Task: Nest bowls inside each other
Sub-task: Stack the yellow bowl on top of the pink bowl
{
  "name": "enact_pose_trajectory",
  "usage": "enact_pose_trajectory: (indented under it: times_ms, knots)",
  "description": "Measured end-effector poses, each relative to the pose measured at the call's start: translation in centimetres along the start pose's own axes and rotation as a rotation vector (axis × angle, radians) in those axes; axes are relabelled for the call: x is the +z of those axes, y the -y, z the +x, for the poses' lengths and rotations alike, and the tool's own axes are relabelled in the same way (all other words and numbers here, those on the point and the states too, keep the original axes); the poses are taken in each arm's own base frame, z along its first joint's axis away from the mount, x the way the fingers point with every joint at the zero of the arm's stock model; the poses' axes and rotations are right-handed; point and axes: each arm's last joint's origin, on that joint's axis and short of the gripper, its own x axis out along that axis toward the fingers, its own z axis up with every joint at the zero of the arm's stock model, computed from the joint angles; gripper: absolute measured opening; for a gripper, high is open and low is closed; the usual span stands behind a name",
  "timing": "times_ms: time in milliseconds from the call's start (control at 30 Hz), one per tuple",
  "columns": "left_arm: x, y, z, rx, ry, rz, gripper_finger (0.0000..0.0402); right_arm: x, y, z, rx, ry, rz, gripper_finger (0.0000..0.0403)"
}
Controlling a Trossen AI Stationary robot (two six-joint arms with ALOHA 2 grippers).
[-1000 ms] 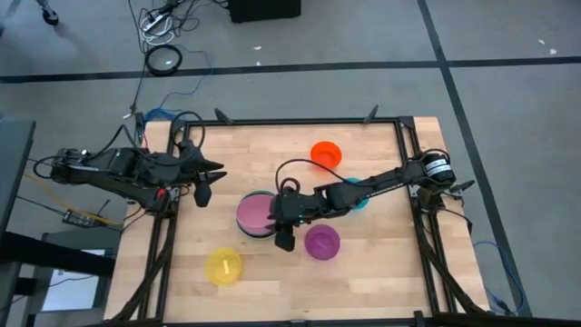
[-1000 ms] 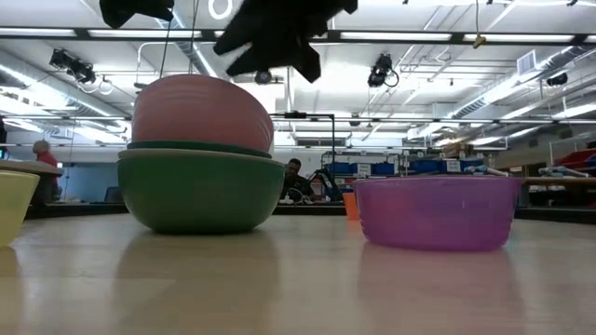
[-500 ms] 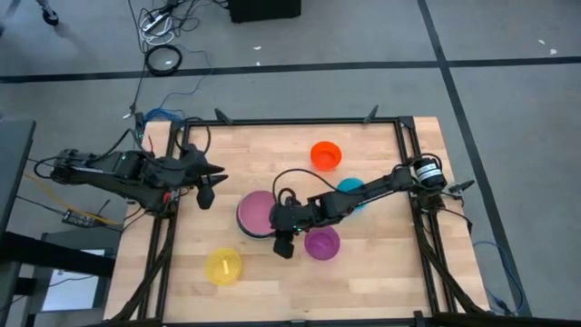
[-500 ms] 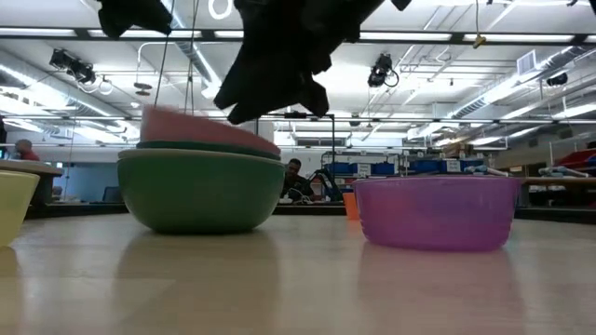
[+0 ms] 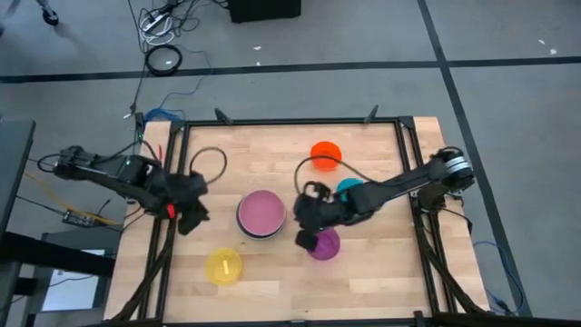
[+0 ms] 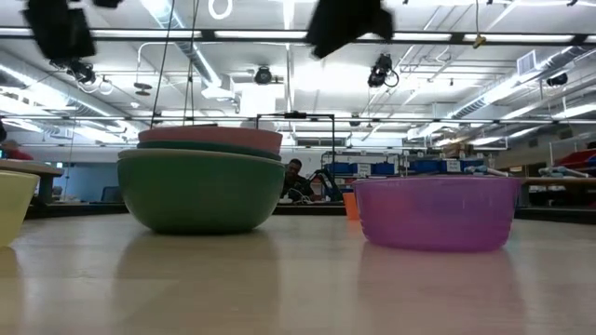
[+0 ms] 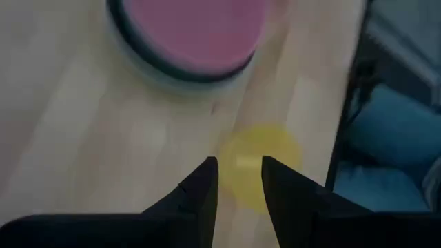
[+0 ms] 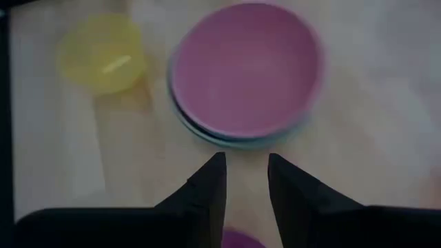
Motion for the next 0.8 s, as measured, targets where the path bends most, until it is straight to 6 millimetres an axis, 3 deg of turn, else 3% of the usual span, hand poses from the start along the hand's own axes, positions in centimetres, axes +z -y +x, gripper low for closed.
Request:
enact_pose_trajectory:
  times_ms: [200, 433, 633, 800]
  knots:
    - [-2.1, 0.5, 2.7, 0.036, -0.204, 0.005, 0.0122, -1.6, 0.4, -4.9, -0.083, -0.017, 0.057, 0.0096]
    - [-4.5, 3.9, 7.0, -0.116, -0.350, 0.303, 0.0122, -4.7, 0.3, -9.4, -0.215, -0.017, 0.133, 0.0096]
    - [-5.8, 4.7, 10.4, 0.125, -0.350, 0.340, 0.0122, -6.6, -0.6, -11.0, -0.253, 0.018, 0.186, 0.0096]
    - [-6.0, 4.8, 12.4, 0.243, -0.333, 0.263, 0.0122, -7.3, -1.2, -11.5, -0.239, 0.023, 0.225, 0.0096]
